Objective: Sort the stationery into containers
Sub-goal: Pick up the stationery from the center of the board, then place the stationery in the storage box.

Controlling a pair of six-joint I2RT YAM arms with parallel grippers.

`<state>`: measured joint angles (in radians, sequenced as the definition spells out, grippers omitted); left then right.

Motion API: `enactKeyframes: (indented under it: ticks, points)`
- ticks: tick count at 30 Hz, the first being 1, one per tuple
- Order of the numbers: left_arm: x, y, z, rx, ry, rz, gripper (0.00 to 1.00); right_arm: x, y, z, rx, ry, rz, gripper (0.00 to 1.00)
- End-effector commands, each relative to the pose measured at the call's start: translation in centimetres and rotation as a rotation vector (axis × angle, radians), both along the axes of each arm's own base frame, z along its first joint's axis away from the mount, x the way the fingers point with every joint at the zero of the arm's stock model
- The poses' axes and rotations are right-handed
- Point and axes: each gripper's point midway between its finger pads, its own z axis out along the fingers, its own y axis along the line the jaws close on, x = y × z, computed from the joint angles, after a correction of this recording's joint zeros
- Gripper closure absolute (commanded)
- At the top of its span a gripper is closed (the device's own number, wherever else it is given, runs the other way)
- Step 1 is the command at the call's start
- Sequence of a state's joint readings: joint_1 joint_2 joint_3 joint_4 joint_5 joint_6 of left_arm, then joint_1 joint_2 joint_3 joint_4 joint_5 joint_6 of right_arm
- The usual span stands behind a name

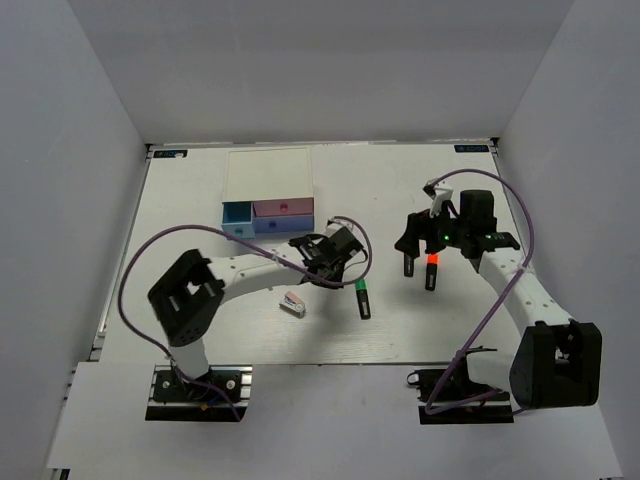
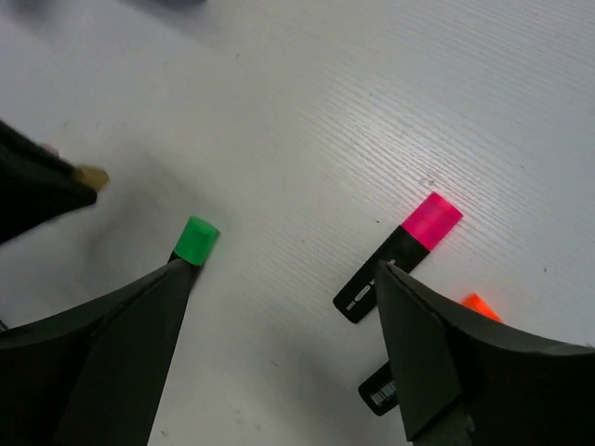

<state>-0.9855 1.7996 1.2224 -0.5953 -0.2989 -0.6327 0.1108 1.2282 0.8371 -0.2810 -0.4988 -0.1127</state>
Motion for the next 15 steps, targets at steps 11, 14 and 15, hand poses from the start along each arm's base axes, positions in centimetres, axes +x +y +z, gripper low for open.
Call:
enactKeyframes:
  ticks: [11,14,15]
  points:
    - [9.6,9.7,18.1,-0.339,-0.351,0.456,0.95,-4.4,4.2,1.1,0.091,-0.129,0.342,0.88]
    - [10.5,13.2,18.3,-0.33,-0.353,0.561,0.97,-4.4,4.3,1.4,0.081,-0.145,0.344,0.91]
    - [10.7,13.9,18.1,-0.325,-0.347,0.588,0.97,-4.4,4.3,1.3,0.076,-0.142,0.342,0.91]
